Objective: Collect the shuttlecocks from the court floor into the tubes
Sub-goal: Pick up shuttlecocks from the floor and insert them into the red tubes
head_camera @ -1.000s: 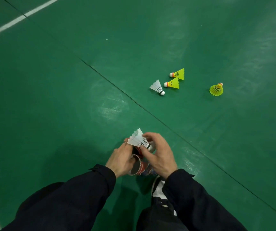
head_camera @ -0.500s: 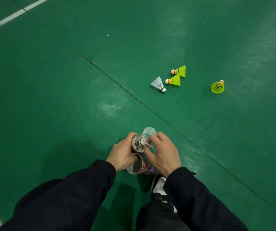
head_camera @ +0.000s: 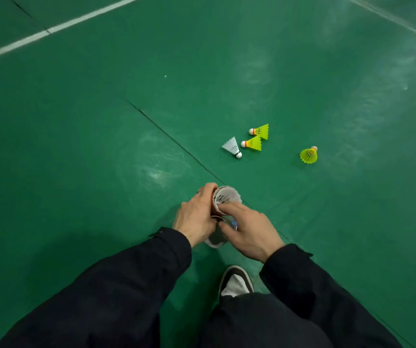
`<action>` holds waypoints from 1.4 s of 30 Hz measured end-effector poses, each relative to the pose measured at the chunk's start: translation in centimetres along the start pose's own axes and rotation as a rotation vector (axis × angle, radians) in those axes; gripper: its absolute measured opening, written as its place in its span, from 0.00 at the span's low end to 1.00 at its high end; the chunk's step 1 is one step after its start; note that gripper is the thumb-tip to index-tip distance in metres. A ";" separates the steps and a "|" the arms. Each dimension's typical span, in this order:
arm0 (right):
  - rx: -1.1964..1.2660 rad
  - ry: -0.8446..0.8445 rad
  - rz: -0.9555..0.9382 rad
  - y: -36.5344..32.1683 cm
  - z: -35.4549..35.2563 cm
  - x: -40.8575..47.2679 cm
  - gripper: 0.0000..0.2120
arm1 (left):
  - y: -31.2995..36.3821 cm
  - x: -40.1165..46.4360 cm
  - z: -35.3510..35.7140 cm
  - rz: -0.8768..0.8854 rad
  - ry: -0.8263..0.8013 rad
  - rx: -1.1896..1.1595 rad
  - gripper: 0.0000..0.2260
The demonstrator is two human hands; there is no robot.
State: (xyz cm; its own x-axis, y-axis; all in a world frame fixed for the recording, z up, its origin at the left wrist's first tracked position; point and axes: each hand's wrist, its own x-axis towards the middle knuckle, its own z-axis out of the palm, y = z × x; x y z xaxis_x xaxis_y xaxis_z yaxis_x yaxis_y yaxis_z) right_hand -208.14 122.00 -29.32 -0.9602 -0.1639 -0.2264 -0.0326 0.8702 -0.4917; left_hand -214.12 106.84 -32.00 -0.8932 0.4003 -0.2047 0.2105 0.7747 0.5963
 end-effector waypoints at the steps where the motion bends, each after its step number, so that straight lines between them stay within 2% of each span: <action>1: -0.006 -0.056 0.002 -0.6 -1.4 0.3 0.16 | 0.6 -0.1 -0.7 0.029 0.008 0.030 0.25; 3: -0.017 -0.167 0.047 -1.7 -4.1 1.0 0.07 | 1.9 0.0 -2.3 0.090 0.024 0.086 0.26; 4: -0.022 -0.184 0.069 -2.3 -5.2 1.1 0.06 | 2.4 0.0 -3.2 0.107 0.032 0.099 0.27; 6: -0.007 -0.089 0.074 -3.4 -7.3 1.0 0.09 | 3.2 0.2 -4.7 0.122 0.059 0.094 0.27; 8: -0.007 0.059 0.055 -4.1 -9.0 0.5 0.18 | 3.8 0.7 -6.2 0.122 0.084 0.068 0.27; 9: -0.023 0.071 0.042 -4.4 -9.8 0.4 0.20 | 4.0 1.0 -6.8 0.119 0.093 0.052 0.27; 12: -0.075 -0.060 0.008 -4.0 -10.3 1.4 0.21 | 4.4 2.5 -7.6 0.139 0.099 0.092 0.27; 16: -0.100 -0.207 0.061 -1.9 -8.7 5.5 0.15 | 4.0 5.2 -6.1 0.166 0.051 0.163 0.30; 19: -0.032 -0.135 0.040 0.0 -7.1 8.6 0.18 | 1.8 7.8 -4.5 0.007 0.020 0.065 0.29; 21: 0.218 -0.029 0.059 1.6 -6.3 10.5 0.22 | -0.5 9.3 -3.8 -0.175 0.030 -0.061 0.26; 23: 0.393 0.120 0.126 3.9 -5.6 13.5 0.17 | -2.8 10.8 -3.0 -0.296 0.049 -0.121 0.26; 24: 0.392 0.186 0.177 5.4 -5.1 15.6 0.14 | -4.0 11.5 -2.5 -0.341 0.051 -0.140 0.27; 26: 0.298 0.226 0.283 7.9 -4.3 19.1 0.16 | -5.3 12.3 -1.9 -0.376 0.034 -0.177 0.27; 28: 0.191 0.106 0.341 9.8 -3.1 22.6 0.22 | -6.4 13.4 -1.2 -0.432 -0.004 -0.235 0.28; 31: -0.010 -0.039 0.241 12.0 -1.9 26.5 0.26 | -6.8 14.7 -0.8 -0.478 -0.064 -0.271 0.30; 35: -0.242 -0.214 0.162 14.8 -0.7 30.0 0.33 | -6.9 16.2 -0.5 -0.443 -0.115 -0.176 0.33; 37: -0.339 -0.211 0.169 16.0 -0.4 30.5 0.28 | -6.9 16.6 -0.6 -0.429 -0.118 -0.080 0.32; 39: -0.209 -0.068 0.193 16.3 -0.5 30.0 0.15 | -6.9 16.7 -0.7 -0.414 -0.117 0.000 0.32; 42: 0.420 0.276 0.205 13.5 -2.0 26.7 0.04 | -6.8 16.6 -0.8 -0.405 -0.106 -0.010 0.33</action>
State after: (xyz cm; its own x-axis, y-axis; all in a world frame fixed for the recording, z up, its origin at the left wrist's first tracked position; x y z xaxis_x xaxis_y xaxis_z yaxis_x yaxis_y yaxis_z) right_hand -234.80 130.30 -40.30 -0.9742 0.1673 -0.1514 0.2225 0.6013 -0.7674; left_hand -230.72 107.83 -38.90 -0.8568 0.1130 -0.5030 -0.1537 0.8754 0.4584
